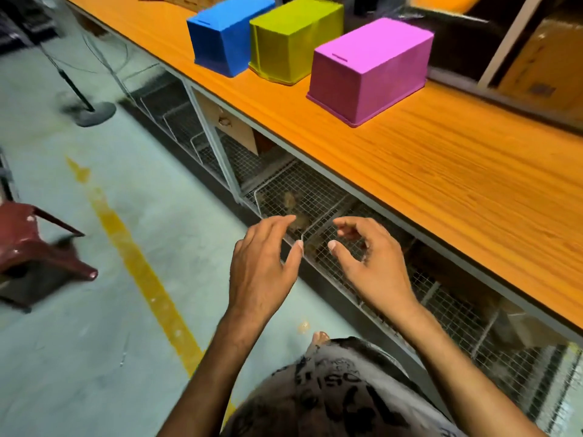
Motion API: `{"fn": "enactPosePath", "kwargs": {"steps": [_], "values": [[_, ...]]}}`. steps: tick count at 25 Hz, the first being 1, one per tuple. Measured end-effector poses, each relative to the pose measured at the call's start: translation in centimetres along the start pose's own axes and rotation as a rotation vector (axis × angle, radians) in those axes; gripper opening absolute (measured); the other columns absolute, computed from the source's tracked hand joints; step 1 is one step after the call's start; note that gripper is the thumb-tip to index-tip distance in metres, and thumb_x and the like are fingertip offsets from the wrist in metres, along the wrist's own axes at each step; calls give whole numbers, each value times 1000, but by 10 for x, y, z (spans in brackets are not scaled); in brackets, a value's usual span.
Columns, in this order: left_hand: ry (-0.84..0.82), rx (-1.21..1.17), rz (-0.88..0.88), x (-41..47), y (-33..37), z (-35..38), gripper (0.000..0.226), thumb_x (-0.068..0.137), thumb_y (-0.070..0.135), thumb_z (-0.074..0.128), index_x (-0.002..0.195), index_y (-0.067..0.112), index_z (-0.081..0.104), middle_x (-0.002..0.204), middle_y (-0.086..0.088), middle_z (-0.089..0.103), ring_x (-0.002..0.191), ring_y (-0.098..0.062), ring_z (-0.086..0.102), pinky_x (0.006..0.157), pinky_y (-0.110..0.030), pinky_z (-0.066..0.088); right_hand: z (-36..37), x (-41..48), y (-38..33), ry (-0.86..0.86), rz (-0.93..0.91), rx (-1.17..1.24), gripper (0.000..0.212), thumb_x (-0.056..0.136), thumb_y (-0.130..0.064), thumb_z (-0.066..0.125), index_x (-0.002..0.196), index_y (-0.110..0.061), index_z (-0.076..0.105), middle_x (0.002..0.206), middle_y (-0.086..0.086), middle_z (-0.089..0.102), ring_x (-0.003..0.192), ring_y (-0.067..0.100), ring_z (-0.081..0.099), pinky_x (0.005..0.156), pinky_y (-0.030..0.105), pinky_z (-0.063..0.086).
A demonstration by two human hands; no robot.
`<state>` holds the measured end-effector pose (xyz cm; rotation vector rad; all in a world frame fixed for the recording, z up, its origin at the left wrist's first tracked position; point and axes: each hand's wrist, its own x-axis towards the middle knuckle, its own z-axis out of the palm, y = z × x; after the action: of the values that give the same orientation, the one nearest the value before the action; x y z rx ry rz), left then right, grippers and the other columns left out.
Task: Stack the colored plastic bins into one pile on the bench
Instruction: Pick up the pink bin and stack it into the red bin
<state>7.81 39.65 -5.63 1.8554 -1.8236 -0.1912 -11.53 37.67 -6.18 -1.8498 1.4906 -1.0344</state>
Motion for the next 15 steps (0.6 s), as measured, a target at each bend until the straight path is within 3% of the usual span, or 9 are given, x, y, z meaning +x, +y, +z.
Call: {"fn": "enactPosePath", "kwargs": {"steps": [7,11,15], "values": [[-32,-172,80,151,-18,6,43,101,35,58,143,30,52,139,14,54,129,-5,47,100,-23,42,9,140,2,118,60,60,32,92,-32,70,123,-32,65,113,-19,62,108,1,60,92,38,55],[-119,-277,173,238,-35,22,45,101,29,56,145,29,49,141,12,53,131,-7,48,103,-32,47,23,202,11,198,109,61,33,92,-30,71,124,-33,64,114,-17,62,104,1,61,79,35,57],[-217,-401,244,343,-66,54,49,99,31,60,146,32,47,137,10,53,125,-9,51,95,-38,51,50,269,33,347,191,54,37,90,-26,74,125,-33,63,119,-15,63,106,2,63,77,32,58]]}}
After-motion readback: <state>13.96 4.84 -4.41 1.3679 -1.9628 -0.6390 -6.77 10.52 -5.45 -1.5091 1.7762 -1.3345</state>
